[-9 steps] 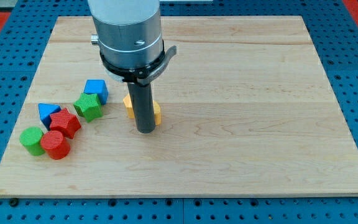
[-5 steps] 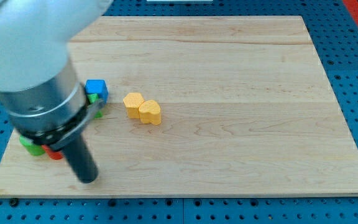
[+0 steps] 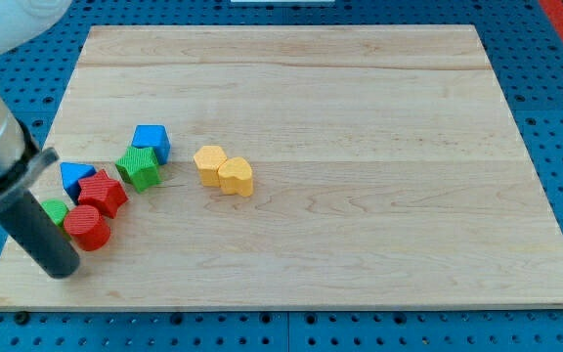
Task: Separate the green and red circles from each other
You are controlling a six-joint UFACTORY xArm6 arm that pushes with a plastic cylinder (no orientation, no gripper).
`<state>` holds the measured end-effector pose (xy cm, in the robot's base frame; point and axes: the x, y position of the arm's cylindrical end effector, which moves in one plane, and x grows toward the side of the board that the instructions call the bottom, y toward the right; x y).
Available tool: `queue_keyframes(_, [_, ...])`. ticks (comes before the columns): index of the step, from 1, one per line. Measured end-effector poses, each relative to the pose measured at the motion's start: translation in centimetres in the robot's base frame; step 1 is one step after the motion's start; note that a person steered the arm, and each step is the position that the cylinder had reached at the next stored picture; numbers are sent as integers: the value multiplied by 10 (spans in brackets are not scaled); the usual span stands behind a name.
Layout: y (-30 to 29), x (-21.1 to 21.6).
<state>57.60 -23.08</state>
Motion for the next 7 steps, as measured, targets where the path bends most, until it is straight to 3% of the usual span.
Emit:
queue_keyframes(2, [-11,-38])
queue_keyframes(5, [-8,-42])
queue_keyframes(7, [-46,-4])
